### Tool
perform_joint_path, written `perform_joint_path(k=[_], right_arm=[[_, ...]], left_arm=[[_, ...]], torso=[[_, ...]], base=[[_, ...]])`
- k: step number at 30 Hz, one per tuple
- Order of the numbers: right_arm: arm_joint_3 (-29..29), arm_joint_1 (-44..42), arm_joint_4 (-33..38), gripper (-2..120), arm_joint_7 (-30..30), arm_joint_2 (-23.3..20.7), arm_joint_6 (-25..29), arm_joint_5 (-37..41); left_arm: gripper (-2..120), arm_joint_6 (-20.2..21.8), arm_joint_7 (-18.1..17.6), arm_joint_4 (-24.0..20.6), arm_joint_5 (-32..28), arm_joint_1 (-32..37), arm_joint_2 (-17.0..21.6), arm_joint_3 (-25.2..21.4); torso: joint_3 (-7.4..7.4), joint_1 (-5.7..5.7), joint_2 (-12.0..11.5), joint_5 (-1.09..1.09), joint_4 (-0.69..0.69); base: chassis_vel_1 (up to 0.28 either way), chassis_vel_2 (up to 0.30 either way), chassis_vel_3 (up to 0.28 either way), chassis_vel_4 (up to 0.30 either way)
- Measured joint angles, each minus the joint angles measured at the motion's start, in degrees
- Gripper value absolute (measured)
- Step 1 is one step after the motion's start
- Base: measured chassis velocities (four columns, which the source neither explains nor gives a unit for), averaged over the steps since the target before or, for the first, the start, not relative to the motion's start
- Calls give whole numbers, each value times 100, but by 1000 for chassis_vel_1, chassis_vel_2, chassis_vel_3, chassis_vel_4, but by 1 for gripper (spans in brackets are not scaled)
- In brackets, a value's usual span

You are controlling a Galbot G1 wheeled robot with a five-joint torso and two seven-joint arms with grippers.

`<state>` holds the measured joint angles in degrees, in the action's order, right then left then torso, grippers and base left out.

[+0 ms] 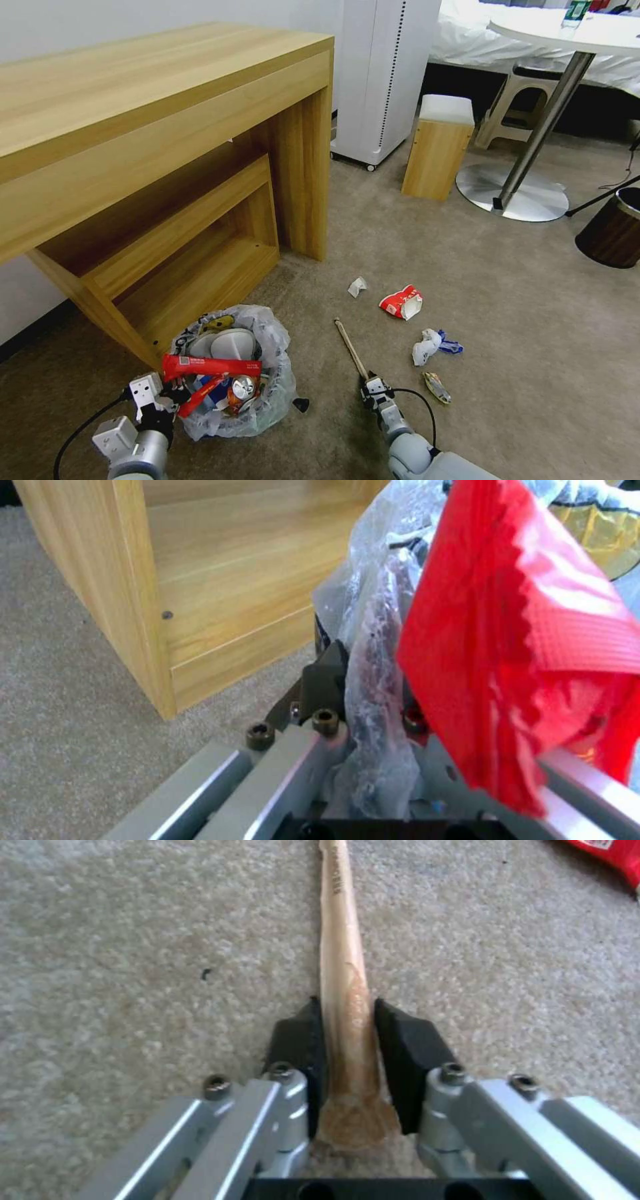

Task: Pick up the trash bin and place the garbage on the floor into it.

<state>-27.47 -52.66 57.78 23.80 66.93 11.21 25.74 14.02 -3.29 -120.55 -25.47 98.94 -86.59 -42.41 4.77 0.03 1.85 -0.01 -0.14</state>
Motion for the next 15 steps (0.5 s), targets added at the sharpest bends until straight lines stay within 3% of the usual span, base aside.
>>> perform_joint_path(k=[8, 14, 15], right_arm=[[-6, -6, -2, 2, 1, 30, 60, -91], [38, -17, 224, 1, -30, -130, 177, -86], [82, -52, 520, 1, -99, -287, 322, -43]], left_arm=[[1, -11, 0, -30, -3, 6, 4, -11], [1, -13, -3, -15, -5, -32, 9, -14], [1, -13, -7, 9, -6, -51, 11, -14]], torso=[[0, 0, 0, 1, 1], [0, 0, 0, 2, 0], [0, 0, 0, 0, 0]], base=[[0, 0, 0, 0], [0, 0, 0, 0], [0, 0, 0, 0]])
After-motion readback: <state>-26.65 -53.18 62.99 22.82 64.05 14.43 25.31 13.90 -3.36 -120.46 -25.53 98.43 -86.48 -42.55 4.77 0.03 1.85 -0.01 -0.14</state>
